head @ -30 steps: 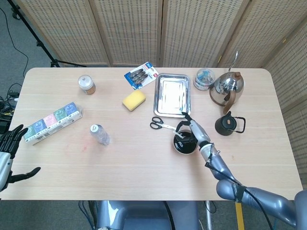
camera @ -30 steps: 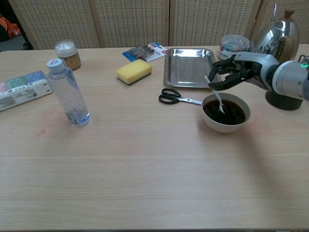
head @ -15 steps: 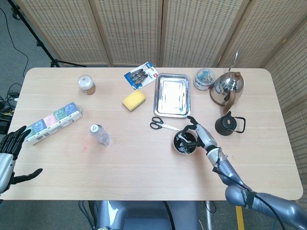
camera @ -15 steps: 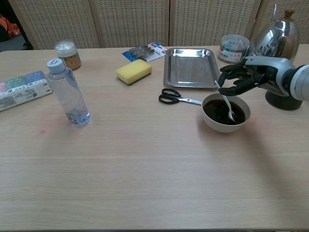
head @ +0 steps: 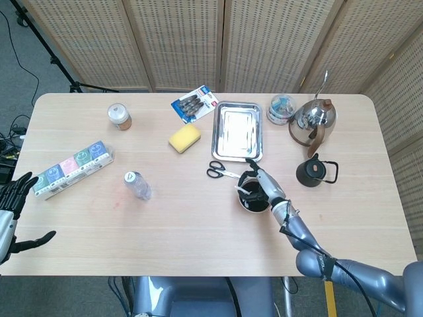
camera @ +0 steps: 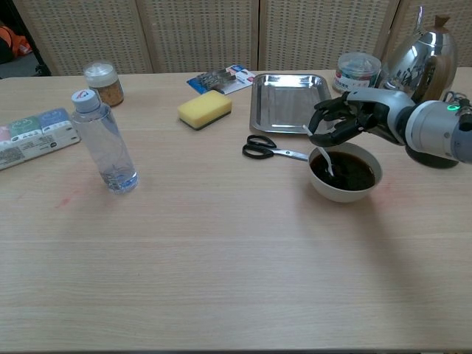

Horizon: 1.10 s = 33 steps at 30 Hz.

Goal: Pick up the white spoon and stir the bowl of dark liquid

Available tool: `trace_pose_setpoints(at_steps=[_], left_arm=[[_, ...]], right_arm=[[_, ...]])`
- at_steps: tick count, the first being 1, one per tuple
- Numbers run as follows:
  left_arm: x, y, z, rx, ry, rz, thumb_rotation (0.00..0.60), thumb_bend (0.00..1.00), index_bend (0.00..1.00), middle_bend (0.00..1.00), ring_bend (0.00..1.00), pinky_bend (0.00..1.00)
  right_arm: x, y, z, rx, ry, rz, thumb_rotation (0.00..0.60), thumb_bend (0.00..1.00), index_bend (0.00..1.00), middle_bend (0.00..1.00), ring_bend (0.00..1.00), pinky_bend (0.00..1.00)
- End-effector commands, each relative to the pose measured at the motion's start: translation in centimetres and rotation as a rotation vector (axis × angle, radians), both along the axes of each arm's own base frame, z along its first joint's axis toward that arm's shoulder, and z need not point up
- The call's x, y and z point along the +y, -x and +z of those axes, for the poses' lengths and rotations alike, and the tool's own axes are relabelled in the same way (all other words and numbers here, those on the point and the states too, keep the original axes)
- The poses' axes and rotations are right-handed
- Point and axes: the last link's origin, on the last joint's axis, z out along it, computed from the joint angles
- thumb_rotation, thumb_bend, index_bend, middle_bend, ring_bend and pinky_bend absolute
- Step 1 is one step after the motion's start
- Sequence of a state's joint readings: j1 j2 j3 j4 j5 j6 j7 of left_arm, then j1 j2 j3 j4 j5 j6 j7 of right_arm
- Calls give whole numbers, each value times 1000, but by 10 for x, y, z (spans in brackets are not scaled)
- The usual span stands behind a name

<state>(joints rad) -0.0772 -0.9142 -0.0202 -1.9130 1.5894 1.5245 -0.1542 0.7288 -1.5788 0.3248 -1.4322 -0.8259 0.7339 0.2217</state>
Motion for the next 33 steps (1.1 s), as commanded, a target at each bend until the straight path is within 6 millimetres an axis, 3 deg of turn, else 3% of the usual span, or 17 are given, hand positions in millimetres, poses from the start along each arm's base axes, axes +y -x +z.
trace_pose_setpoints(at_steps=[1, 9, 18, 23, 33], left_arm=[[0, 0, 1, -1, -2, 0, 600, 0, 0, 0, 0, 0], [-1, -2, -2, 4, 6, -7, 600, 0, 0, 0, 0, 0], [-2, -4, -6, 14, 18, -14, 600, 0, 0, 0, 0, 0], [-1, -4, -6, 14, 20, -13, 600, 0, 0, 0, 0, 0], [0, -2, -4, 9, 17, -5, 600, 0, 0, 0, 0, 0]], right_arm=[[-3, 1, 3, 7, 17, -2, 600, 517, 572, 0, 0, 0], [2, 20, 27, 28, 47, -21, 600, 517, 573, 0, 0, 0], [18, 31, 33, 22, 20, -21, 600, 517, 573, 0, 0, 0], [22, 19, 24, -1, -2, 10, 600, 517, 573, 0, 0, 0], [7, 3, 0, -19, 8, 1, 600, 517, 576, 0, 0, 0]])
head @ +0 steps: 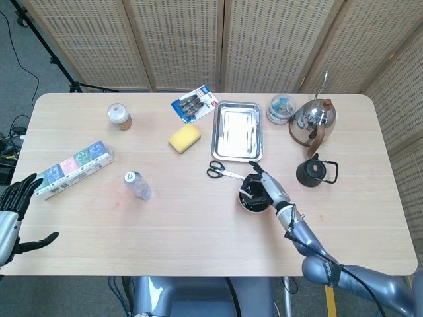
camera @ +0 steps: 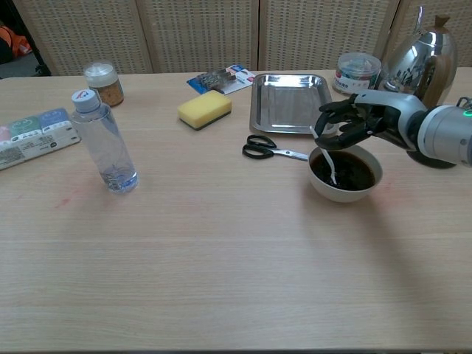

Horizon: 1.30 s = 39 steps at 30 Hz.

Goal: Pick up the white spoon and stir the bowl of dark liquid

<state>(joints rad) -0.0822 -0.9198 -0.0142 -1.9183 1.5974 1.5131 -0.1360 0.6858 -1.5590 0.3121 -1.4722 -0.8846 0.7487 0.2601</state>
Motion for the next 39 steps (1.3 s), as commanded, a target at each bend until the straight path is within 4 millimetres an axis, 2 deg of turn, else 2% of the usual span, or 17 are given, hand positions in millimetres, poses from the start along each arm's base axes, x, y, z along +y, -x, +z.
trace_pose_setpoints(at_steps=[1, 6, 11, 16, 21, 28, 32, 39], left_arm=[[1, 1, 1, 0, 0, 2, 600, 0, 0, 0, 0, 0], [1, 1, 1, -1, -2, 6, 600, 0, 0, 0, 0, 0], [1, 0, 0, 3, 3, 2, 600, 0, 0, 0, 0, 0], [-1, -1, -3, 8, 7, -3, 600, 0, 0, 0, 0, 0], [-1, -2, -5, 12, 13, -6, 600, 0, 0, 0, 0, 0], [-1, -3, -5, 11, 14, -7, 600, 0, 0, 0, 0, 0], [-1, -2, -3, 7, 9, -6, 600, 0, 0, 0, 0, 0], [0, 0, 0, -2, 3, 0, 600, 0, 0, 0, 0, 0]], right_arm=[[-6, -3, -5, 2, 15, -6, 600, 517, 576, 0, 0, 0], [-9, 0, 0, 3, 43, -16, 600, 517, 576, 0, 0, 0], [-8, 9, 16, 8, 69, -25, 600, 537, 575, 0, 0, 0], [-1, 22, 30, 5, 73, -43, 600, 543, 576, 0, 0, 0], [9, 32, 37, 6, 50, -56, 600, 550, 576, 0, 0, 0], [16, 24, 26, -3, 10, -23, 600, 553, 575, 0, 0, 0], [10, 14, 14, -12, 6, -10, 600, 551, 576, 0, 0, 0], [-1, 8, 5, -25, 32, -25, 600, 551, 576, 0, 0, 0]])
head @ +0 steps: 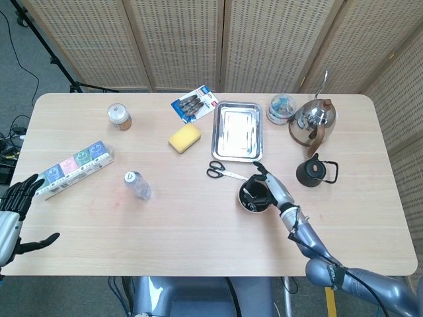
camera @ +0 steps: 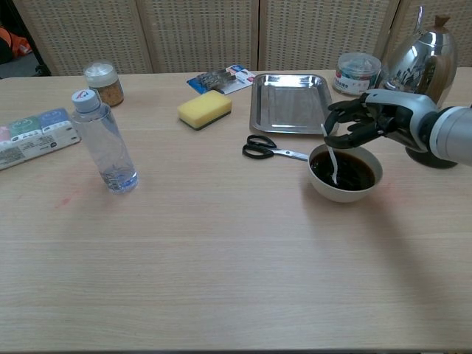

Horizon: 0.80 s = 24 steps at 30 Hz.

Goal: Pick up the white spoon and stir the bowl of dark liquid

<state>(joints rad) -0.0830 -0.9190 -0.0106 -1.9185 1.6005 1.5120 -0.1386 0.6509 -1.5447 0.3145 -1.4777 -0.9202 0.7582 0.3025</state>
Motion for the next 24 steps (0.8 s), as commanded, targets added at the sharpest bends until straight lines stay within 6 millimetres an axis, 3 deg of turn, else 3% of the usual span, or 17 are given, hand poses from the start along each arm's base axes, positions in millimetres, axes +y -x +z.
trace_pose_setpoints(at_steps=[1, 10, 16, 24], left_arm=[[0, 1, 1, -1, -2, 2, 600, 0, 0, 0, 0, 0], [0, 1, 1, -3, 0, 0, 600, 0, 0, 0, 0, 0], [-1, -1, -2, 6, 7, -7, 600, 0, 0, 0, 0, 0], [-1, -3, -6, 17, 16, -8, 600, 0, 0, 0, 0, 0]], right_arm=[[-6, -2, -1, -5, 21, -7, 600, 552, 576, 0, 0, 0], [-10, 10, 14, 2, 62, -32, 600, 554, 576, 0, 0, 0], [4, 27, 29, 3, 60, -52, 600, 556, 576, 0, 0, 0], [18, 23, 25, -3, 9, -8, 600, 556, 576, 0, 0, 0]])
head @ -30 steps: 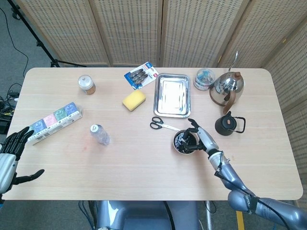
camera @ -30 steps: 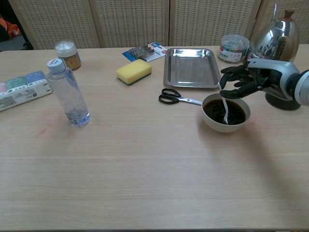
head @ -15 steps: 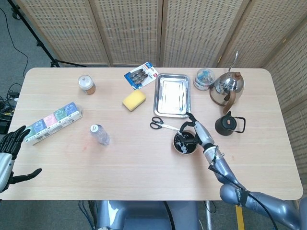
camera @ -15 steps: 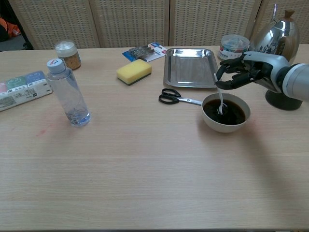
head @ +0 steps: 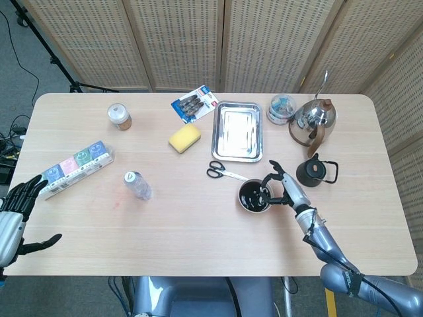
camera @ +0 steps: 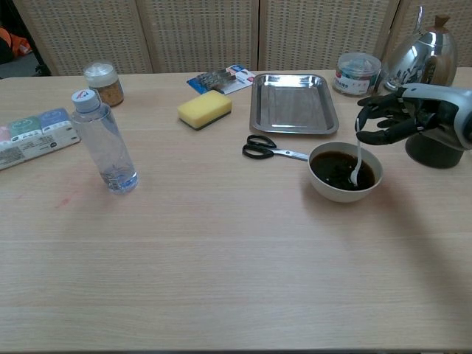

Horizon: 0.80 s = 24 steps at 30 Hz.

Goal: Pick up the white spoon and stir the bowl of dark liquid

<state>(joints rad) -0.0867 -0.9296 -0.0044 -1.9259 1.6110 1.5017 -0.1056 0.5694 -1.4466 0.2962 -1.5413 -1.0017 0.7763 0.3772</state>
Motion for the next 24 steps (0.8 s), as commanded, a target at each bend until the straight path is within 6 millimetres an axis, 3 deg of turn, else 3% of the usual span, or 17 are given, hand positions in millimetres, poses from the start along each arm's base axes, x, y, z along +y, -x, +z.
trace_pose_setpoints(at_steps=[1, 5, 10, 24], left_arm=[[0, 0, 0, 1, 0, 1, 600, 0, 0, 0, 0, 0], [1, 2, 4, -9, -12, 9, 600, 0, 0, 0, 0, 0], [2, 4, 6, -16, -14, 14, 600, 0, 0, 0, 0, 0], [1, 2, 3, -9, -5, 8, 600, 0, 0, 0, 0, 0]], right_arm=[[4, -6, -6, -7, -22, 23, 600, 556, 575, 0, 0, 0], [-8, -21, -21, -13, -18, 45, 600, 557, 575, 0, 0, 0], [-17, -25, -25, -20, -1, 25, 600, 556, 576, 0, 0, 0], [-14, -10, -8, 1, 15, -6, 600, 526, 573, 0, 0, 0]])
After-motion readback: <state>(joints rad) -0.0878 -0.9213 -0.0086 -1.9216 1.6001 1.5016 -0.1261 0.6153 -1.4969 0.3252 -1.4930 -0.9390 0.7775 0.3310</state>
